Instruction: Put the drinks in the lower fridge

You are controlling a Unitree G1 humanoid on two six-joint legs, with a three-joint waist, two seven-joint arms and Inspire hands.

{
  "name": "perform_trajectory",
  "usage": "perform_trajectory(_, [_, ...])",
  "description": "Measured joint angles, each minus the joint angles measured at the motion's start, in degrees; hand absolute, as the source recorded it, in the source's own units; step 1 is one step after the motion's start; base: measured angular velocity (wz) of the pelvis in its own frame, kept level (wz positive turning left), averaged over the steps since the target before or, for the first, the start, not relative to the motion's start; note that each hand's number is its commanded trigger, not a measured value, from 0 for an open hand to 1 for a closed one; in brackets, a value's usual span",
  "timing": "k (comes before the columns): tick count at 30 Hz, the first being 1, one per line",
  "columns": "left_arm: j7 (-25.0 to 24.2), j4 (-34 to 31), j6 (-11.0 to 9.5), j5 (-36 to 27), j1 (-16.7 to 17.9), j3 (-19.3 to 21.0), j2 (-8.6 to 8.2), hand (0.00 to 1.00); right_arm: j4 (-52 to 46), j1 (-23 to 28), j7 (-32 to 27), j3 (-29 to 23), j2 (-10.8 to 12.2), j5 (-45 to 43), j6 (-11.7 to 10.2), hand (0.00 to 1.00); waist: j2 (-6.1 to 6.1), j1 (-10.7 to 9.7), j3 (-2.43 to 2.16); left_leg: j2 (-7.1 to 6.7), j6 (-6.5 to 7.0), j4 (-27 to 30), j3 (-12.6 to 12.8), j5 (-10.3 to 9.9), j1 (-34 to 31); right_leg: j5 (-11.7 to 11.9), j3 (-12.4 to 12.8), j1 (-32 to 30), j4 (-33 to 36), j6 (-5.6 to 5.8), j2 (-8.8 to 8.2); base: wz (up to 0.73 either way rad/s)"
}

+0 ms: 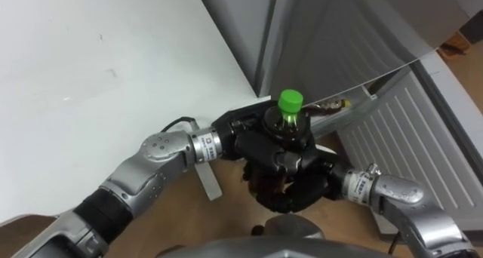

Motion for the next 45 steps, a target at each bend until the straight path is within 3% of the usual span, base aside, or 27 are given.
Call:
perform_trajectory(13, [-2.47,-0.01,0.0,-1.38,0.02,1.18,-1.0,1.0,0.01,0.0,1.0,-0.45,0.44,1.16,0.13,1.0,1.6,1.1,0.07,0.01,-0.01,-0.41,0.21,0.0,0.06,0.01,-0.08,0.01,-0.1,-0.01,0.0,-0.01])
perform_trajectory(14, [-2.49,-0.01,0.0,-1.38,0.02,1.17,-1.06,0.67,0.01,0.01,1.1,-0.42,0.46,1.17,0.13,1.0,1.61,1.06,0.06,0.0,-0.01,-0.42,0.22,0.0,0.09,0.01,-0.08,0.01,-0.11,-0.01,0.0,0.0])
perform_trajectory(15, [-2.48,-0.01,0.0,-1.41,0.02,1.17,-1.06,0.08,0.01,0.04,1.15,-0.37,0.47,1.21,0.13,1.0,1.6,1.01,0.06,0.01,-0.01,-0.43,0.2,0.0,0.12,0.01,-0.08,0.02,-0.1,-0.01,0.01,0.0])
perform_trajectory(16, [-2.48,-0.01,0.0,-1.42,0.02,1.17,-1.08,0.0,0.01,0.05,1.16,-0.29,0.51,1.21,0.13,1.0,1.59,0.96,0.06,0.01,-0.01,-0.43,0.2,0.0,0.11,0.01,-0.1,0.02,-0.1,-0.01,0.01,0.0])
perform_trajectory(32, [-1.2,-0.26,0.0,0.53,-0.01,1.52,-2.29,0.0,1.58,0.04,2.11,-0.26,1.04,1.63,-0.02,1.0,1.61,0.89,0.08,0.01,-0.05,-0.38,0.39,-0.03,-0.16,0.01,-0.1,-0.81,0.07,-0.01,0.01,0.0])
perform_trajectory(41, [3.04,-5.8,-0.11,1.66,-0.79,2.53,-2.24,0.0,1.58,-0.16,1.07,-0.22,1.67,6.77,-2.99,1.0,1.64,1.12,0.05,0.02,-0.04,-0.09,0.22,-0.03,-0.35,0.01,-0.33,-0.33,-0.21,-0.01,-0.06,0.0])
perform_trajectory(45, [4.44,-11.01,-0.11,2.0,-0.78,4.26,-2.03,0.0,1.4,-0.15,1.06,-0.23,1.72,10.23,-5.52,1.0,1.77,1.48,-0.07,0.14,-0.11,0.2,-0.18,-0.08,-0.61,0.01,-0.78,-0.48,-0.92,-0.01,-0.04,0.05])
